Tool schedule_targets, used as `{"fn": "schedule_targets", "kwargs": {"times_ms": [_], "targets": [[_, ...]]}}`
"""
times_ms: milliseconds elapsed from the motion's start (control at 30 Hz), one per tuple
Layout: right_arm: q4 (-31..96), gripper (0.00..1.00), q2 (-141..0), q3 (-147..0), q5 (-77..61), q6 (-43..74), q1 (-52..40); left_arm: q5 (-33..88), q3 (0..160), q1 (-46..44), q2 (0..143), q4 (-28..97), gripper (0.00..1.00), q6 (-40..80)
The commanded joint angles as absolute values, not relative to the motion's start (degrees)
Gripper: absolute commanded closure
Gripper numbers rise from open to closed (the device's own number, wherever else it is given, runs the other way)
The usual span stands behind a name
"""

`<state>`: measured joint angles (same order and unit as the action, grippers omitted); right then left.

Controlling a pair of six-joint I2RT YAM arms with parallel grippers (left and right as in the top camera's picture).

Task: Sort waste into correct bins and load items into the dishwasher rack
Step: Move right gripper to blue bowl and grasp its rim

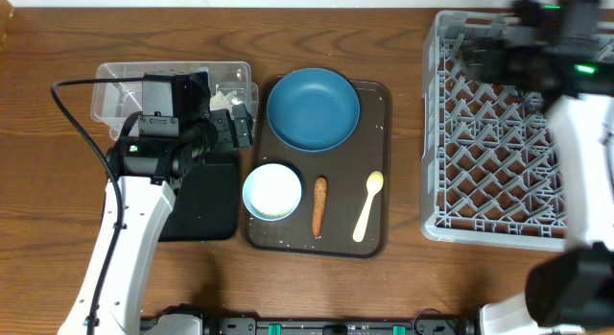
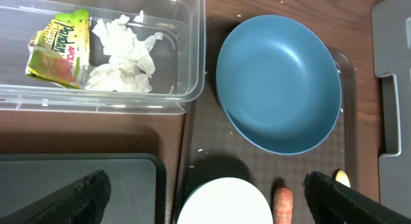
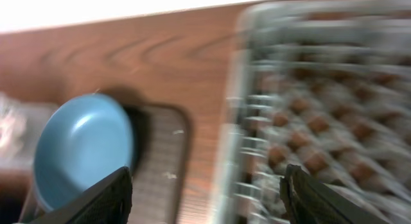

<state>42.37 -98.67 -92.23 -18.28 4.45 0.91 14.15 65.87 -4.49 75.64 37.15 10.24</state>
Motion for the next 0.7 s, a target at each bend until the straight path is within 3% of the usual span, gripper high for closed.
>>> {"fn": "schedule_targets", "kwargs": {"times_ms": [0, 300, 567, 667], "targets": [[40.6, 0.27, -103.6, -92.0, -19.2, 2.9, -5.3, 13.4, 65.8, -4.2, 75.7, 37.6, 0.02, 9.5], [32.8, 0.34, -117.5, -92.1, -8.7, 8.1, -16.8, 8.1, 65.8, -4.2, 75.7, 40.2, 0.02, 9.5], [31.2, 0.59, -122.9, -92.1, -6.7, 11.0, -20.7, 2.7, 65.8, -4.2, 75.7, 43.3, 0.02, 9.7], [31.4, 0.61, -123.7, -92.0, -5.3, 12.0, -21.3, 2.7, 65.8, -4.2, 75.7, 43.3, 0.02, 9.7]]}}
